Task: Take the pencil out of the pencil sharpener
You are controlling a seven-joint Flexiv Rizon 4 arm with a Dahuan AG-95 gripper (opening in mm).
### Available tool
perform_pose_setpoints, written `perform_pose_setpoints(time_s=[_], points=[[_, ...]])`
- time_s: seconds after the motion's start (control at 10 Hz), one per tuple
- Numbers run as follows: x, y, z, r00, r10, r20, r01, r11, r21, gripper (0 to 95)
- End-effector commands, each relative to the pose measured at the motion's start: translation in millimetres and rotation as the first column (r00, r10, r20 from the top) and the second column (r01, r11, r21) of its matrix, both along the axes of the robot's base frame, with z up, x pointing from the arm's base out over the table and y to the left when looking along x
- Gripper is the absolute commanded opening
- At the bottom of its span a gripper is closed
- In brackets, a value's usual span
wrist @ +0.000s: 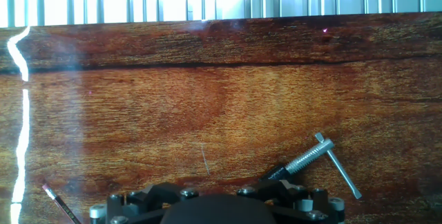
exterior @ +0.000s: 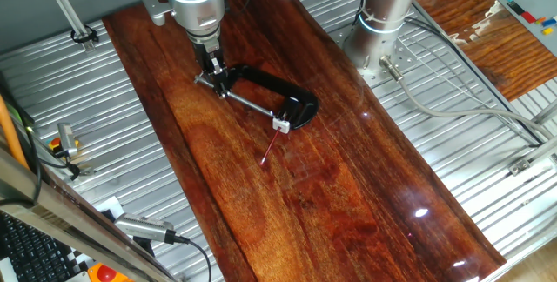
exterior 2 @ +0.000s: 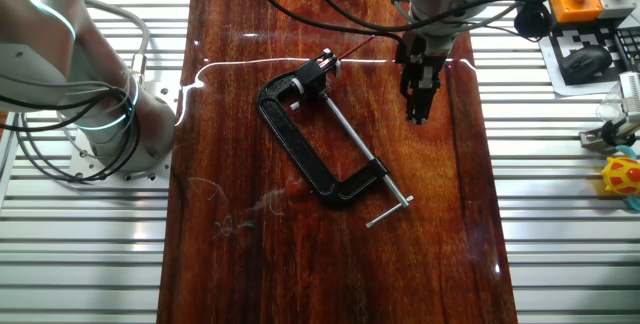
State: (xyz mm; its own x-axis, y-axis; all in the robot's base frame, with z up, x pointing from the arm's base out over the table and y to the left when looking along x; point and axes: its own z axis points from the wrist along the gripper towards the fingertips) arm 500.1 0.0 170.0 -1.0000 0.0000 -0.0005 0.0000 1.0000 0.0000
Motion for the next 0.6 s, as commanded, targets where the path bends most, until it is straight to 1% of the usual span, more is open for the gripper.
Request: perform_pose_setpoints(time_s=[0.1,0.2,0.6], points=[[-0.1,0.0,0.0,1.0,0.0,0.0,0.0,1.0,0.0,95.0],[-0.1,0.0,0.0,1.0,0.029,0.007,-0.03,0.999,0.022,0.0],[-0.1,0.0,0.0,1.0,0.029,0.006,-0.029,0.999,0.021,0.0]])
